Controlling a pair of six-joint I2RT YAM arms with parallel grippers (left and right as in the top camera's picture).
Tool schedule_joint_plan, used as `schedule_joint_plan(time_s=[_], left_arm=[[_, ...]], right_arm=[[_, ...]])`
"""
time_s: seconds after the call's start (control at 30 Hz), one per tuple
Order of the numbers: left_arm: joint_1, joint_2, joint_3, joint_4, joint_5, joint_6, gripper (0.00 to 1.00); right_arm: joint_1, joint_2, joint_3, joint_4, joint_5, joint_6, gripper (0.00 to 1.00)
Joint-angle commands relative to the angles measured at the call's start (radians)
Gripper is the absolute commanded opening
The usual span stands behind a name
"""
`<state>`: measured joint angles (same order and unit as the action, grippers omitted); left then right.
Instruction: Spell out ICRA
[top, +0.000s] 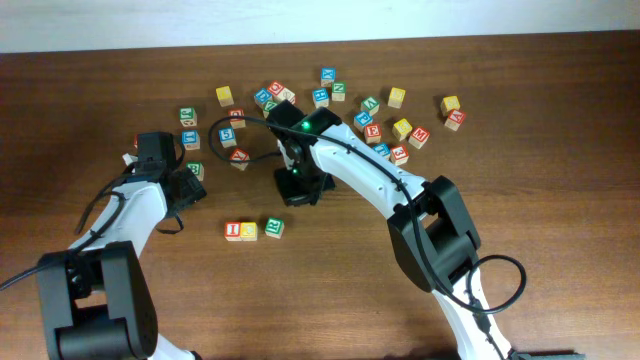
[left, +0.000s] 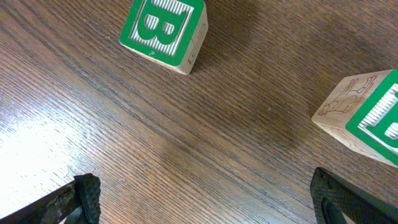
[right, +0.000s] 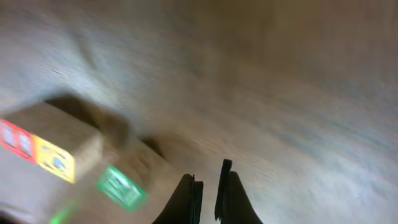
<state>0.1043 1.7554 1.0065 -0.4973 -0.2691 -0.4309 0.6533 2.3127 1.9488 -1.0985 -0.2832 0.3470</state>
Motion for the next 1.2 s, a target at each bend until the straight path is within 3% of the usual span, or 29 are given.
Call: schedule_joint_plan(time_s=[0.0,0.3,1.17], left_arm=[[0.002,0.008,0.01,-0.001,0.0,-0.002,0.99],[0.001,0.008,0.01,-0.001,0.0,-0.002,0.99],[0.001,0.008,0.01,-0.001,0.0,-0.002,0.99]], right_arm=[[-0.004,0.003,-0.041,0.057,-0.078,0.04,0.04],[0.009,0.003,-0.133,0.168,-0.158,0.074,0.04],[0.041,0.003,-0.156,0.02,-0.151,0.09,0.04]])
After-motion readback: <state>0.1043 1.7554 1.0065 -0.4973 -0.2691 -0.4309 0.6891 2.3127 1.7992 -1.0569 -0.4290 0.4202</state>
